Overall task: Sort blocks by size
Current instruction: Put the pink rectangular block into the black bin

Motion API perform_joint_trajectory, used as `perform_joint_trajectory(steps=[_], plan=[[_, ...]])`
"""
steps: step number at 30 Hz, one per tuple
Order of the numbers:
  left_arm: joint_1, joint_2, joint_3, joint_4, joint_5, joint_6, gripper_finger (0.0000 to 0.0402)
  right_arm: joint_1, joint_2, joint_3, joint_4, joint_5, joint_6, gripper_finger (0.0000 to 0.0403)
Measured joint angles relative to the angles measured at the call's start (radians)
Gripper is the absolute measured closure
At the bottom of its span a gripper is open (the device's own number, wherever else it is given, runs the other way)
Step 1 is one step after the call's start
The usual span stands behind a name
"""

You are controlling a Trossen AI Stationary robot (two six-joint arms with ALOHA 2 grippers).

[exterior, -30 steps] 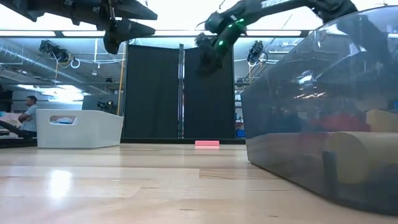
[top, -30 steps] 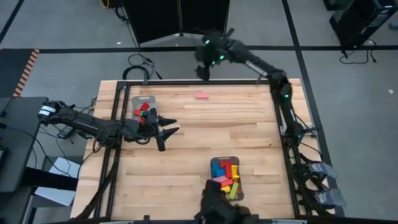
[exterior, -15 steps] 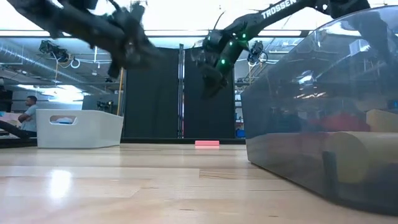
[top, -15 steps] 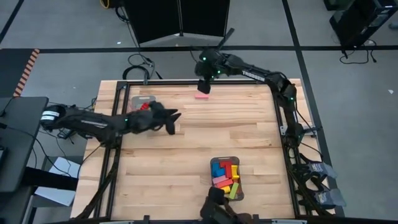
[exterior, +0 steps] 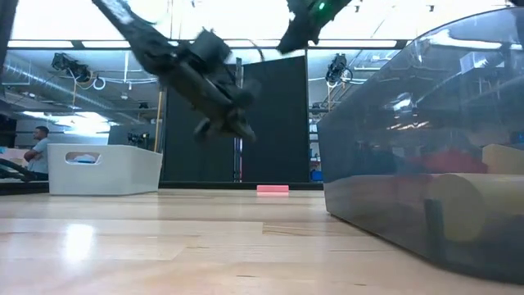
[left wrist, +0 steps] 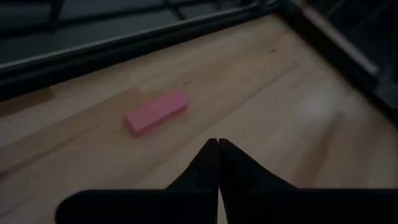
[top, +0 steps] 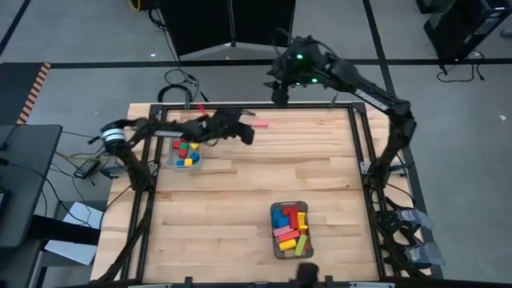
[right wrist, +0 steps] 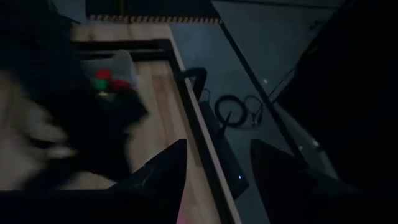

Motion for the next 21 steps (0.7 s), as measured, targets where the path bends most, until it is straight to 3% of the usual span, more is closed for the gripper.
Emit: perform_joint_trajectory(steps=[10,21], plan=[[0.106,0.261,0.271,-0.249,0.011,-0.020,0.0397,0.100,-0.194,0.000,-0.115,0.003,0.008,0.0215],[0.154,0.345,0.301,-0.285,-0.014,-0.053,0.0400,0.219,-0.275,0.000,-0.133,0.077,-0.002,0.0215]])
